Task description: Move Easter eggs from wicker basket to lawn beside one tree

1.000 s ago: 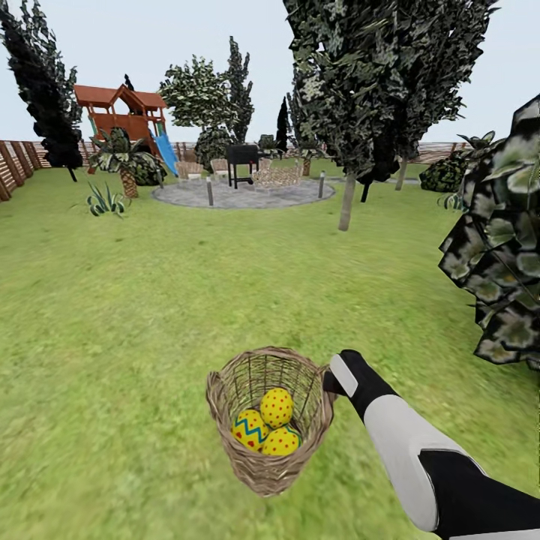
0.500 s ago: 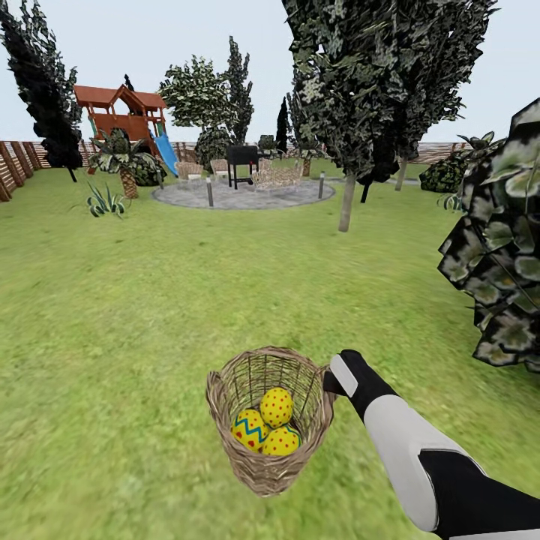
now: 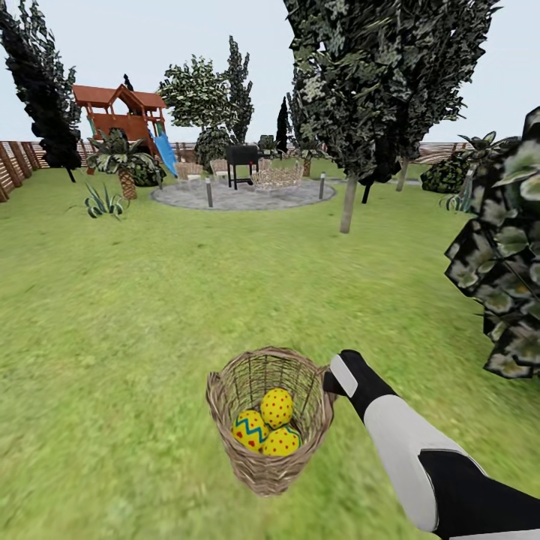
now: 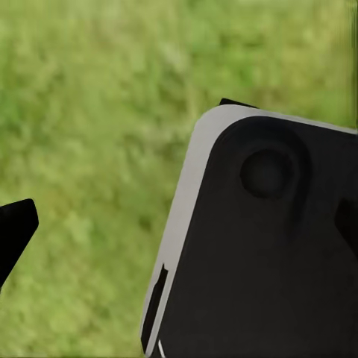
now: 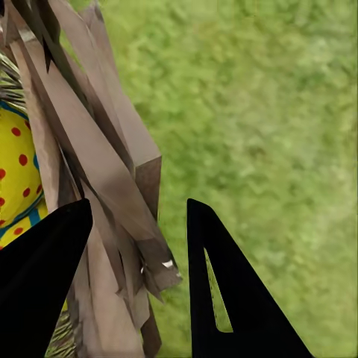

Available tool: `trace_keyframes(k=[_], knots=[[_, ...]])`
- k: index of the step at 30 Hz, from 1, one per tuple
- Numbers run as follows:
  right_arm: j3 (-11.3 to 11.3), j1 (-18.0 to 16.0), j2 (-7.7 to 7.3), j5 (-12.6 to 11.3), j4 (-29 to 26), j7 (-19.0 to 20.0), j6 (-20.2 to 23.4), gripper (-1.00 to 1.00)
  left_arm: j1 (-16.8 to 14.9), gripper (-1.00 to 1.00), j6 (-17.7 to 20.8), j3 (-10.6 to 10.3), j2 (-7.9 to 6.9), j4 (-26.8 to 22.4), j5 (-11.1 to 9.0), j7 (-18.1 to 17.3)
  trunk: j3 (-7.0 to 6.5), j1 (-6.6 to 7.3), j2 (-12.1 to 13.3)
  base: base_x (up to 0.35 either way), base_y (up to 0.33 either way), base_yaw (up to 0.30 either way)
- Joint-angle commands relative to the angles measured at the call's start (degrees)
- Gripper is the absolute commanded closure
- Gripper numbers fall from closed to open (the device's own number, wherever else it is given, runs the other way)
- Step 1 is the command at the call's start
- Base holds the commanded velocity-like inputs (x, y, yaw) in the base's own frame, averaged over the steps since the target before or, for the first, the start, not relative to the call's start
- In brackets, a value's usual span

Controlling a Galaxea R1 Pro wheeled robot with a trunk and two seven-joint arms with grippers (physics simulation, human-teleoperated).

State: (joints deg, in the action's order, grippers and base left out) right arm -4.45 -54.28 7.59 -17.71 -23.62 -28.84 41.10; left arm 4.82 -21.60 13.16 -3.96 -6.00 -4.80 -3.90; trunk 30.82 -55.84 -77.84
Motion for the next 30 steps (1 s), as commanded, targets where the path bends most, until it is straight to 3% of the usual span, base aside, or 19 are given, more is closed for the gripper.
trace_keyframes(k=[1, 9, 21, 30], knots=[[-0.36, -0.03, 0.05, -0.92, -0.12, -0.48, -0.19, 1.0, 0.02, -1.0, -0.02, 0.11, 0.0, -0.07, -0.49, -0.41, 0.04, -0.04, -0.02, 0.338, 0.0, 0.0], [-0.45, -0.05, 0.05, -0.97, -0.2, -0.43, -0.14, 1.0, 0.03, -1.0, -0.02, 0.03, 0.09, -0.07, -0.45, -0.32, 0.04, -0.04, -0.02, 0.338, 0.0, -0.014], [-0.56, -0.05, 0.05, -1.01, -0.2, -0.43, -0.14, 1.0, 0.03, -1.0, -0.02, -0.5, 0.01, 0.02, -0.39, -0.24, 0.04, -0.04, -0.02, 0.338, 0.0, -0.249], [-0.5, -0.03, 0.05, -1.01, -0.2, -0.43, -0.14, 1.0, 0.02, -1.0, 0.04, -0.5, 0.07, 0.07, -0.31, -0.23, 0.04, -0.04, -0.02, 0.339, 0.0, -0.045]])
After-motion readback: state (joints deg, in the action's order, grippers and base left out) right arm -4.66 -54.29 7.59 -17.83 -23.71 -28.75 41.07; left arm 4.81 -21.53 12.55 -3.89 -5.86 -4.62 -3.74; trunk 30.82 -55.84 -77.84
